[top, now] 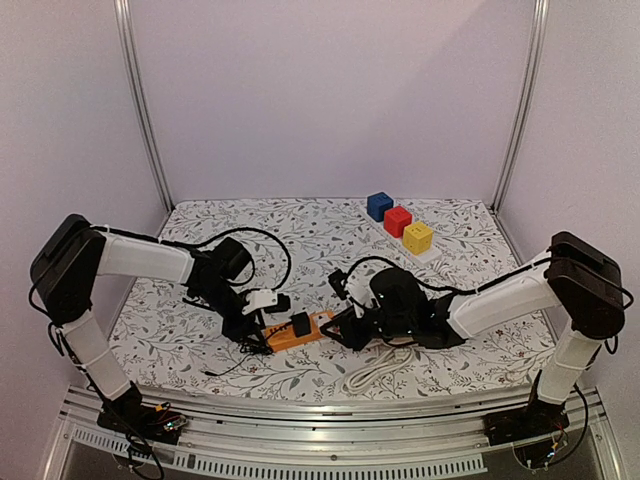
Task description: Insert the plug
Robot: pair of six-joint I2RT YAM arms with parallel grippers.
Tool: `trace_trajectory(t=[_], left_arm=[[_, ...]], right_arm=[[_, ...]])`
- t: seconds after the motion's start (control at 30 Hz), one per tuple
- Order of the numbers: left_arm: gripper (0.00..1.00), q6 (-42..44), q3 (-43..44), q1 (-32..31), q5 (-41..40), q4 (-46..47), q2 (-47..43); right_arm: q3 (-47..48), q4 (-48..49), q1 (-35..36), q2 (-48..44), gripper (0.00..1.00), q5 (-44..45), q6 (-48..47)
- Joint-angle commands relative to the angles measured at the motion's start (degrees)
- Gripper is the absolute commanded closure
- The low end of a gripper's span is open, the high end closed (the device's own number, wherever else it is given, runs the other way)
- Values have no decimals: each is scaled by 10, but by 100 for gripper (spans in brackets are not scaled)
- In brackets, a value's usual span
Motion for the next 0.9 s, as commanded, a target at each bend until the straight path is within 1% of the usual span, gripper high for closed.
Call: trace_trajectory(t=[0.0,0.23,0.4,0.63,0.87], left_arm=[[52,10,-3,-9,43,-33,-14],[52,9,-7,-9,48,-31,-18],[51,5,-12,-9,48,-26,-19],[51,6,-17,-9,48,-23,-19],[52,6,-19,-9,47,-22,-19]], right_arm=[[14,46,0,27,100,43,-6],[45,45,0,53,100,58,-38],[63,28,0,72,100,54,-37],[79,-5,0,89,100,98,-35],[84,-41,0,77,100,130,-51]])
